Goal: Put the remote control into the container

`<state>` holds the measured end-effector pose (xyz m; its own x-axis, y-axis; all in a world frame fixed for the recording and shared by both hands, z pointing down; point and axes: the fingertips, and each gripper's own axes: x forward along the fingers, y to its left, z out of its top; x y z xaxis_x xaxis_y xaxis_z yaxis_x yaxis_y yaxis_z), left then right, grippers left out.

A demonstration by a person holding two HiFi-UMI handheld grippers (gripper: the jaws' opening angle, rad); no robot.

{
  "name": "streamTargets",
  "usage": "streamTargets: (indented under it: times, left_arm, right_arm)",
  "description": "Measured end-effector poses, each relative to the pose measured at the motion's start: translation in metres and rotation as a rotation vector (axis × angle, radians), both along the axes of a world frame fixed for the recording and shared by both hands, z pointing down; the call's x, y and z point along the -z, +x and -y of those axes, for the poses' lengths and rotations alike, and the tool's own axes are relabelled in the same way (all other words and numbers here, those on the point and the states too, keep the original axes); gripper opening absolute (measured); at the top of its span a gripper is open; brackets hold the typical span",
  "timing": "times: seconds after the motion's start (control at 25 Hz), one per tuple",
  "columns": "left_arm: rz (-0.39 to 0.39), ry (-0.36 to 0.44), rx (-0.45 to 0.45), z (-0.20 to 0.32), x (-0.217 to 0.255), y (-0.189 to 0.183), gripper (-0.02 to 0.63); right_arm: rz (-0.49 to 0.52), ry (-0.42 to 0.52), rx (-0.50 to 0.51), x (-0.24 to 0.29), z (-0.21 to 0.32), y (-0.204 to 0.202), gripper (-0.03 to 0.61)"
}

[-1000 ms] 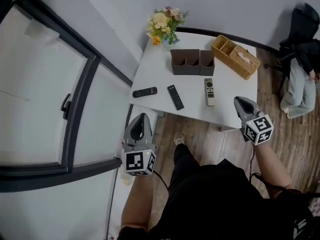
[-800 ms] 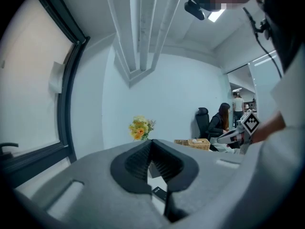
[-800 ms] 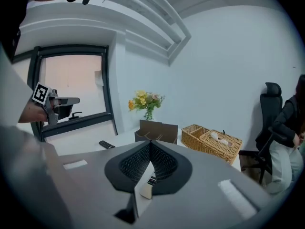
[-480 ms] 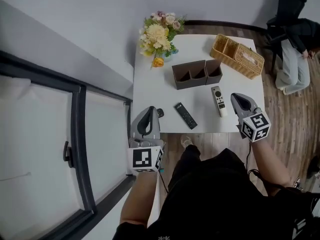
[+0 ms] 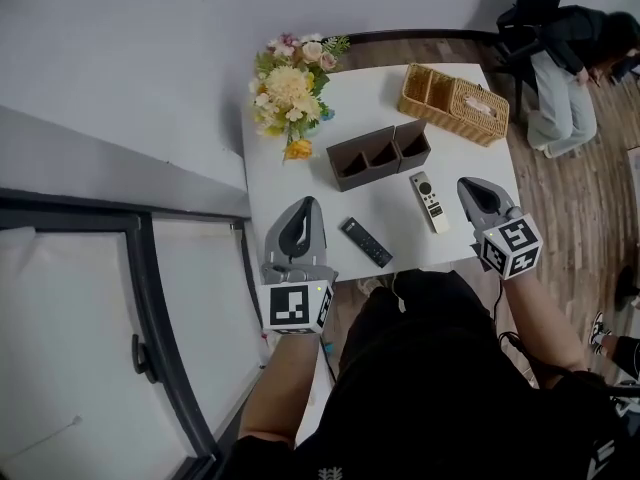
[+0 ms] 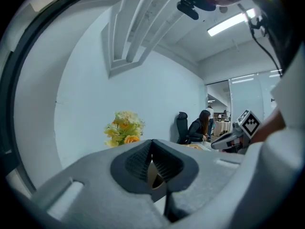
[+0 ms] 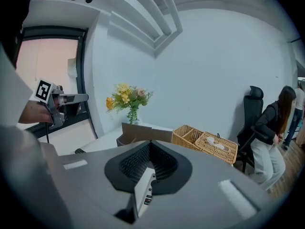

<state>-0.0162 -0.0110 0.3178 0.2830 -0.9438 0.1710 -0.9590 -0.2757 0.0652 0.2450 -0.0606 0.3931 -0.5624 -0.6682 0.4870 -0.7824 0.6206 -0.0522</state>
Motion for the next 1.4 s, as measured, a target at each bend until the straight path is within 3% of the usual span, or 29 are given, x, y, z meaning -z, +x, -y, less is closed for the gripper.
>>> streamTargets:
  times: [0.4,0.72,0.92,1.2,1.4]
  left_arm:
    - [0.049,-0.026,-0.01,0.01,0.001,0.026,0.0]
    - [0.064,-0.06,0.02,0.029,-0.002,0.052,0.001]
    - [0.077,-0.093,0.048,0.038,-0.015,0.056,0.0]
    - [0.073,-0.109,-0.017,0.053,-0.036,0.059,0.0]
    - [0.054,-0.135,-0.075,0.066,-0.061,0.051,0.001]
  right_arm:
    - [0.032,0.003,0.037,-0.012,0.013,0.001,0.002]
    - [0.047,-0.048,0.112,-0.035,0.025,0.004,0.002]
    - [0.061,-0.069,0.093,-0.054,0.038,0.007,0.002]
    - [-0.002,-0.1,0.076,-0.079,0.038,0.0,0.003]
    - [-0.063,-0.139,0.01,-0.11,0.04,-0.007,0.035]
